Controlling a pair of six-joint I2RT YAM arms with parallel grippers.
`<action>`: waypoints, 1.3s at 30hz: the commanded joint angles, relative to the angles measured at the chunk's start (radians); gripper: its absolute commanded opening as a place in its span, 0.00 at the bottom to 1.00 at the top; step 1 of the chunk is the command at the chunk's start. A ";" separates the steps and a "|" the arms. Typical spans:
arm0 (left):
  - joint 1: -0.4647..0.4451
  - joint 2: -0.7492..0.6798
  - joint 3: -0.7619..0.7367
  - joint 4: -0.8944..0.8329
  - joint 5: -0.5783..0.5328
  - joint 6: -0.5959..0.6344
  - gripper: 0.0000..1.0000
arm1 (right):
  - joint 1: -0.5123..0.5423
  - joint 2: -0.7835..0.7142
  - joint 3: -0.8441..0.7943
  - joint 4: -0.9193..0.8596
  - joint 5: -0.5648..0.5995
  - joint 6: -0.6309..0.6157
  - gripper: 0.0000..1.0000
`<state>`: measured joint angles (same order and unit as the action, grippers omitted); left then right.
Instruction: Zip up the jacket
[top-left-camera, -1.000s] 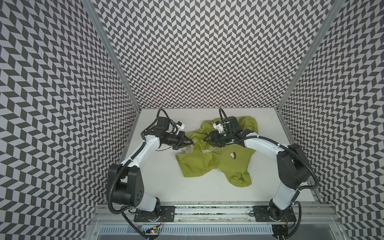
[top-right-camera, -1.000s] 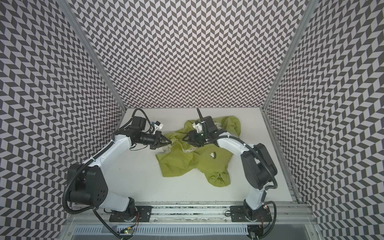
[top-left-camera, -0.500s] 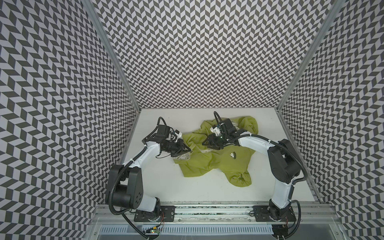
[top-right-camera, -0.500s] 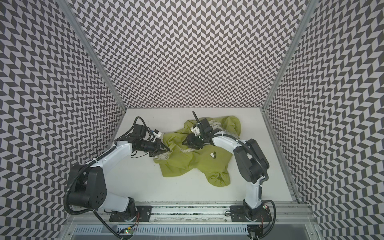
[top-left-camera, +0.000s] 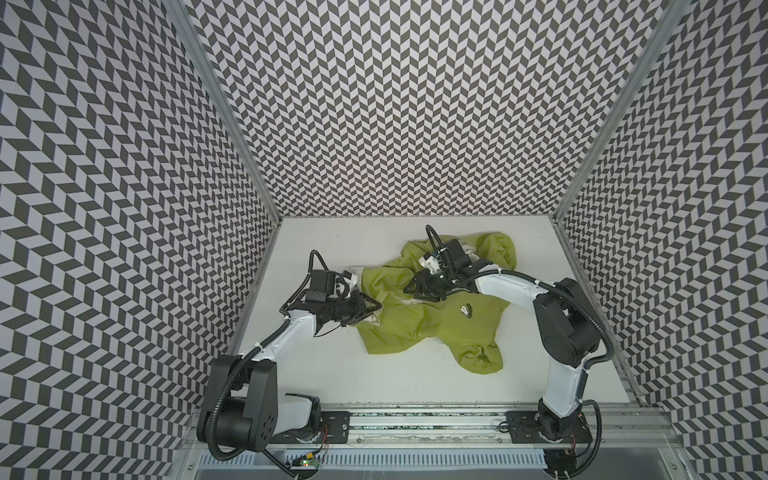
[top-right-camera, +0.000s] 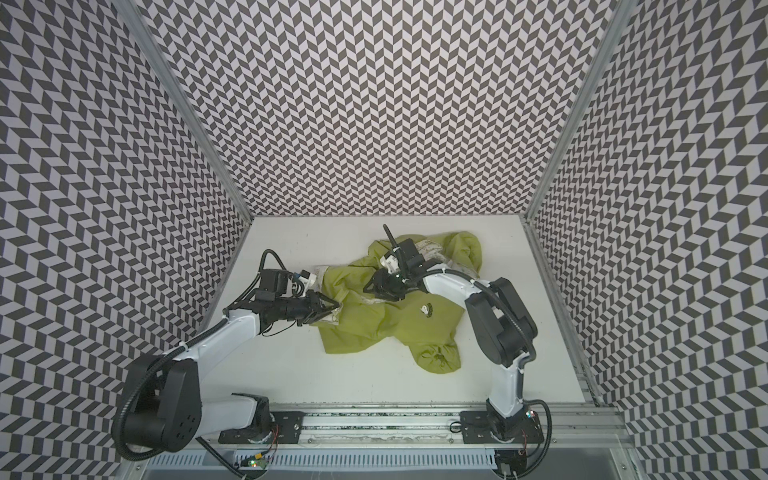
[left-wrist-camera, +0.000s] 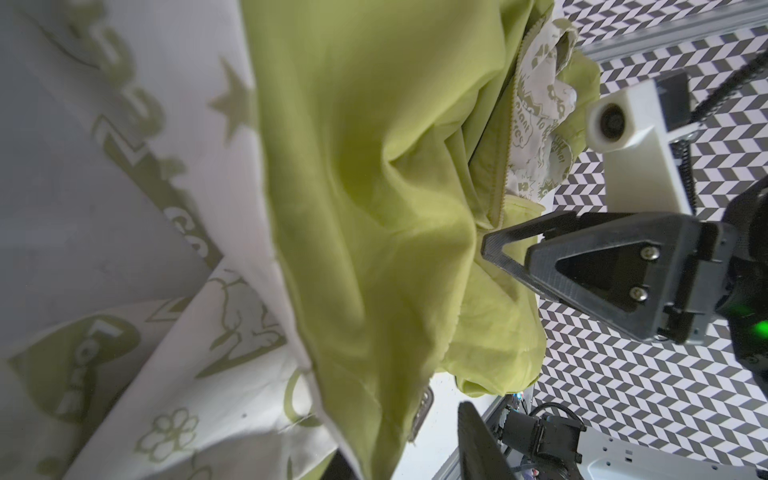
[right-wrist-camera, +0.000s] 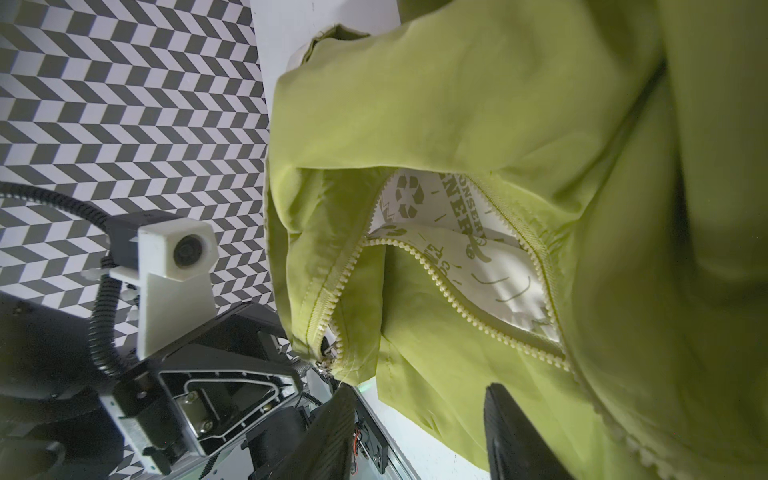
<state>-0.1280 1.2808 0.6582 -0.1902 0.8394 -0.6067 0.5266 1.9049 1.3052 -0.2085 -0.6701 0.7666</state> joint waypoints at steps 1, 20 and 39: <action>-0.036 -0.053 -0.010 0.095 -0.079 -0.010 0.36 | 0.007 0.019 -0.009 0.020 -0.013 0.005 0.51; -0.185 -0.130 -0.183 0.297 -0.321 -0.122 0.37 | 0.007 0.015 -0.004 0.032 -0.034 0.019 0.50; -0.189 -0.082 -0.202 0.450 -0.429 -0.162 0.37 | 0.005 -0.023 -0.026 0.020 -0.041 0.010 0.50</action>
<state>-0.3157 1.1969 0.4454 0.2165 0.4400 -0.7624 0.5266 1.9068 1.2884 -0.2054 -0.6998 0.7830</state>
